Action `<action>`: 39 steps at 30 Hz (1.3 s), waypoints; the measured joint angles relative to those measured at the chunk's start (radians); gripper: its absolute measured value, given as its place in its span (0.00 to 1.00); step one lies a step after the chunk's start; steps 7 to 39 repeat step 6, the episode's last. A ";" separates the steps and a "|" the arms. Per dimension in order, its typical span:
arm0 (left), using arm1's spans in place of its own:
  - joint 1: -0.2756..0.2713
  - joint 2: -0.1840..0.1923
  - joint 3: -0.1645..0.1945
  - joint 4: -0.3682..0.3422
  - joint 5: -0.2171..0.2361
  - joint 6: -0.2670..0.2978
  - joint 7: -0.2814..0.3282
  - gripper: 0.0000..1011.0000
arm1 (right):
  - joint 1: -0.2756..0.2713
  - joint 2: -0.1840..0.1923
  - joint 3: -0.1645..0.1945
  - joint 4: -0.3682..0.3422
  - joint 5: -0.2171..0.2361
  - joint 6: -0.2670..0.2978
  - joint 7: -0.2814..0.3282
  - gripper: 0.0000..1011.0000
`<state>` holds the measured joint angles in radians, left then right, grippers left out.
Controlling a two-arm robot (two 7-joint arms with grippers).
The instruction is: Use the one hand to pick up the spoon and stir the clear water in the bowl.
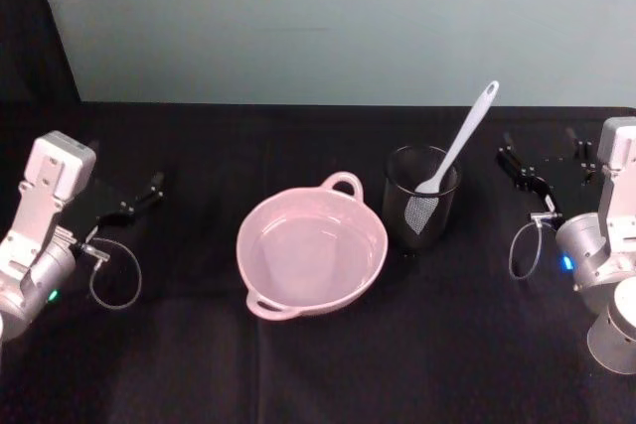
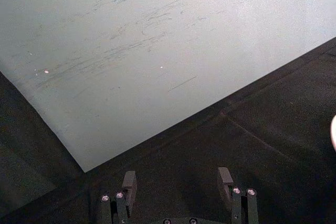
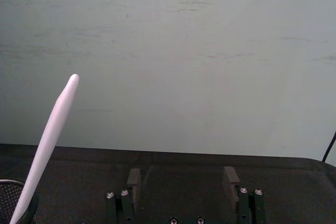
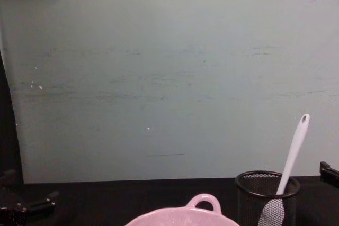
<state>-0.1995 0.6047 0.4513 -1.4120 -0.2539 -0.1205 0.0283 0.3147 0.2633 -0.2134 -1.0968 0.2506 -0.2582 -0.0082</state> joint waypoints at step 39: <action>0.000 0.000 0.000 0.000 0.000 0.000 0.000 1.00 | -0.001 0.001 0.000 -0.002 0.001 0.000 0.000 0.99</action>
